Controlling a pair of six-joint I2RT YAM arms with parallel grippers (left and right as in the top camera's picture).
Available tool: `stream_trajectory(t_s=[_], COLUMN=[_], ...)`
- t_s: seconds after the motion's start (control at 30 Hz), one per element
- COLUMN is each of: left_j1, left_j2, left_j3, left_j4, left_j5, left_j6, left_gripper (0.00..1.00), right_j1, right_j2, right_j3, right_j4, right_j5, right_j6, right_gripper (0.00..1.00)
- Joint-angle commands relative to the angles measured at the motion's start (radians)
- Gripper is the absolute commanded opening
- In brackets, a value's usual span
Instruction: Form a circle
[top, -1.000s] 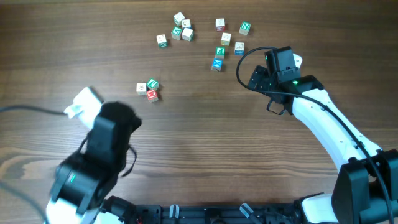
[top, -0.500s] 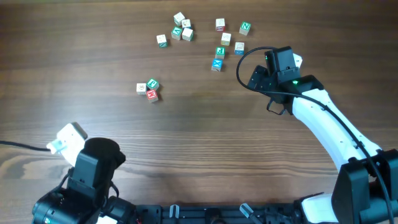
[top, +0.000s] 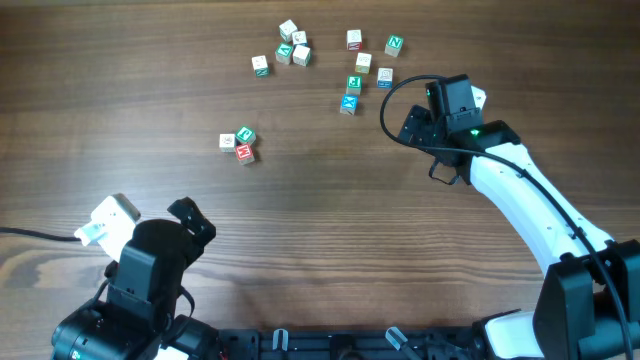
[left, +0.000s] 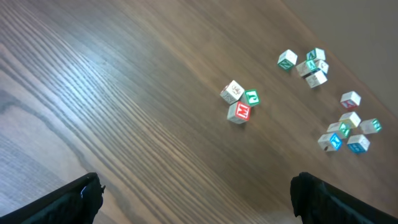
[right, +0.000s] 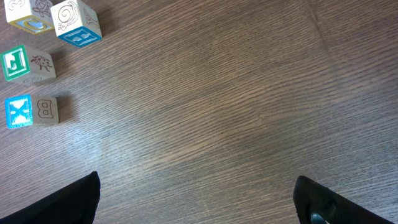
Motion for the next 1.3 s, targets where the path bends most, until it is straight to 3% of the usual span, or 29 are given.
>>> stream_trajectory(t_s=[0.0,0.07,0.13,0.3,0.4,0.5,0.7,0.83,1.27], left_j1=[0.002,-0.050,-0.039,0.137,0.206,0.254,0.261,0.304,0.311], left_j2=[0.001,-0.013,-0.066,-0.318,-0.504,-0.604,-0.627,-0.627,-0.627], left_j3=[0.003,-0.004,-0.058,-0.341,-0.526,-0.672,-0.896,-0.954,-0.960], left_j4=[0.037,0.069,0.201,0.515,0.671,0.823,1.168,1.223,1.159], left_j5=[-0.059,-0.137,-0.136,0.070,0.137,0.197,0.196,0.204,0.227], left_j6=[-0.005,0.032,0.199,0.552,0.672,0.733,0.809,0.811,0.856], left_gripper=[1.00,1.00,1.00,1.00,1.00,1.00,1.00,1.00,1.00], right_j1=[0.000,0.000,0.000,0.000,0.000,0.000,0.000,0.000,0.000], right_j2=[-0.007,-0.007,-0.007,-0.007,-0.007,-0.007,-0.007,-0.007,-0.007], right_j3=[-0.001,-0.001,-0.001,-0.001,-0.001,-0.001,-0.001,-0.001,-0.001], right_j4=[0.000,0.000,0.000,0.000,0.000,0.000,0.000,0.000,0.000], right_j5=[0.018,0.018,0.018,0.018,0.018,0.018,0.018,0.018,0.018], right_j6=[0.008,0.008,0.008,0.008,0.008,0.008,0.008,0.008,0.008], right_gripper=[1.00,1.00,1.00,1.00,1.00,1.00,1.00,1.00,0.99])
